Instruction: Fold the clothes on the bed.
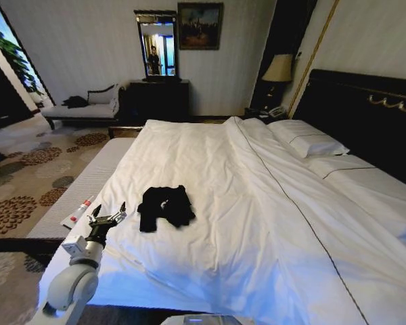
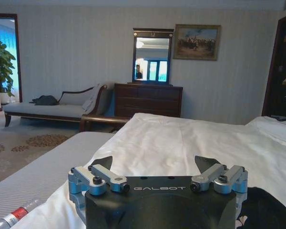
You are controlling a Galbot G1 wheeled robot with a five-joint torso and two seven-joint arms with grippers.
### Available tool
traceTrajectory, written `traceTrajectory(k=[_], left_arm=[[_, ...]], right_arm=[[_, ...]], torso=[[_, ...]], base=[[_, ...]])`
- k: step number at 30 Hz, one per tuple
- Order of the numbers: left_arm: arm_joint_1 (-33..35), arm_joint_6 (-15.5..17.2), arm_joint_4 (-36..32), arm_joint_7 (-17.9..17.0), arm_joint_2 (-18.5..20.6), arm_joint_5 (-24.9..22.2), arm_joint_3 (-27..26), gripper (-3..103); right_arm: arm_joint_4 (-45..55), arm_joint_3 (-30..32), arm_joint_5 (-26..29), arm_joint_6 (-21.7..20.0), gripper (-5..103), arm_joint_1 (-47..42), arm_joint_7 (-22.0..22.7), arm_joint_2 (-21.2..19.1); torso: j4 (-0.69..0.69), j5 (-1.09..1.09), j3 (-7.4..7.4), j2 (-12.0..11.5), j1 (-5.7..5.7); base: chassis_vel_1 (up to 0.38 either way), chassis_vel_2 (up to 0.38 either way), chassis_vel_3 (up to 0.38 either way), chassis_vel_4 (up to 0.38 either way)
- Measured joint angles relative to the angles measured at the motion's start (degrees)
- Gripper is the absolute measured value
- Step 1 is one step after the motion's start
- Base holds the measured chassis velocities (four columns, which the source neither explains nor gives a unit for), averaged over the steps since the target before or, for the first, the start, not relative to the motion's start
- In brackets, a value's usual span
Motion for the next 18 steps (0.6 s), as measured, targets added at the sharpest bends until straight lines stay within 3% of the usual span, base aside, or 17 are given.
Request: traceTrajectory(k=[11, 15, 18], left_arm=[[0.76, 0.08, -0.4, -0.13, 0.01, 0.0, -0.26, 99], [0.69, 0.08, -0.56, -0.13, -0.09, -0.01, -0.28, 99], [0.76, 0.09, -0.72, -0.15, -0.23, 0.0, -0.24, 99]], right_arm=[[0.23, -1.61, -0.68, 0.17, -2, -0.25, -0.12, 1.27], [2.29, -2.51, -1.09, -0.2, 13, -0.84, -0.51, 2.67], [4.06, -3.04, -1.22, -0.15, 29, -1.44, -0.54, 3.83]], torso=[[-0.09, -0.02, 0.0, 0.01, 0.0], [-0.14, -0.03, 0.0, 0.01, -0.01], [-0.09, -0.03, 0.0, 0.01, -0.02]], base=[[0.0, 0.0, 0.0, 0.0], [0.0, 0.0, 0.0, 0.0], [0.0, 0.0, 0.0, 0.0]])
